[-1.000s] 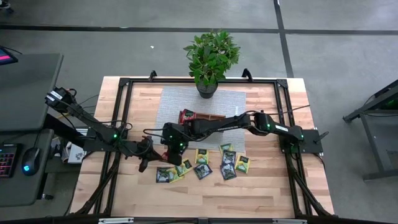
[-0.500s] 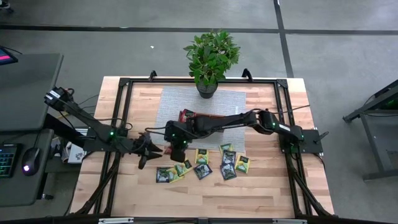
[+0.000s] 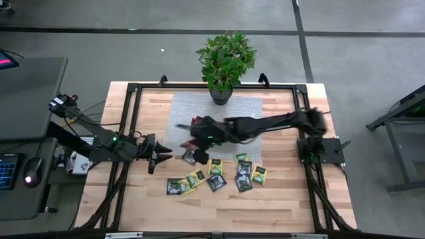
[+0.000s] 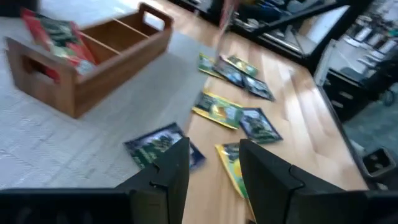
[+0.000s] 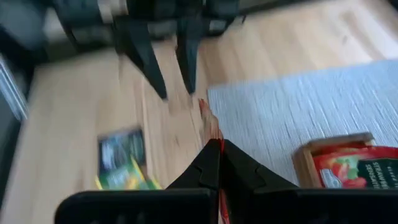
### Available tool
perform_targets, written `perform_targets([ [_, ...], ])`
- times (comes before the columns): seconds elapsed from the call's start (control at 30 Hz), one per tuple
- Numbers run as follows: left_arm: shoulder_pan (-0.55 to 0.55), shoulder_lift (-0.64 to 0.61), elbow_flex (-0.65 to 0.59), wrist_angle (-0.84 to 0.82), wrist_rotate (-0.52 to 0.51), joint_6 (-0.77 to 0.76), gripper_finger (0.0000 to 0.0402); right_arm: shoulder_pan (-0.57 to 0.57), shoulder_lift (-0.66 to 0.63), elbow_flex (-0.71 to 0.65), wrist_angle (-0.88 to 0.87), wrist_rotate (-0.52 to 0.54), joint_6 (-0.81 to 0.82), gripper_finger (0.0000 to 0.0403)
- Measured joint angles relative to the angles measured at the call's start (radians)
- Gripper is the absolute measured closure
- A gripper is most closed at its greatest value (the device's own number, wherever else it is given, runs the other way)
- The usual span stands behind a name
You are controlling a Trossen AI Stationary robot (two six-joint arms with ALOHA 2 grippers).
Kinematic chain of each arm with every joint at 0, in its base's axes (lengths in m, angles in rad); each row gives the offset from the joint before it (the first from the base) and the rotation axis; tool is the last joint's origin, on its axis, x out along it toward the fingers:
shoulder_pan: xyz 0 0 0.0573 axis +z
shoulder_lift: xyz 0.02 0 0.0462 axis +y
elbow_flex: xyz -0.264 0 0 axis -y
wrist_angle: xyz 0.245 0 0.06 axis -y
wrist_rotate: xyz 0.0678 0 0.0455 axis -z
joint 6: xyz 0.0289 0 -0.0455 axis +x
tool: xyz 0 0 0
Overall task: Pick & Place Tea
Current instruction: Put the red tea bag into the left section of the wooden organizer
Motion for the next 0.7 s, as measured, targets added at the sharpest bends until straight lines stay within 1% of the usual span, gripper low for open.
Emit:
perform_targets([
  [0.1,0.0,-0.004,0.0,0.013,-0.03,0.0,0.0264,0.017,-0.135,-0.297,0.386,0.065,0.071,0.0403],
  [0.17,0.0,-0.004,0.0,0.029,-0.053,0.004,0.0264,0.042,-0.198,-0.465,0.641,0.136,0.098,0.0403],
  [0.23,0.0,-0.003,0.0,0.079,-0.077,0.032,0.0264,0.071,-0.23,-0.593,0.859,0.222,0.112,0.0403],
  [0.3,0.0,-0.003,0.0,0.151,-0.101,0.087,0.0264,0.096,-0.246,-0.688,1.023,0.309,0.108,0.0403],
  [0.4,0.005,-0.002,0.0,0.259,-0.145,0.161,0.0264,0.107,-0.25,-0.762,1.241,0.404,0.076,0.0403],
  [0.47,0.027,-0.002,0.0,0.33,-0.154,0.199,0.0264,0.098,-0.25,-0.779,1.34,0.408,0.048,0.0402],
  [0.57,0.079,-0.002,0.0,0.45,-0.132,0.258,0.0264,0.074,-0.25,-0.777,1.445,0.362,-0.009,0.0402],
  [0.63,0.12,-0.002,0.0,0.542,-0.105,0.3,0.0264,0.053,-0.25,-0.755,1.505,0.299,-0.043,0.0402],
  [0.7,0.164,-0.002,0.0,0.638,-0.066,0.347,0.0264,0.03,-0.252,-0.724,1.517,0.235,-0.058,0.0402],
])
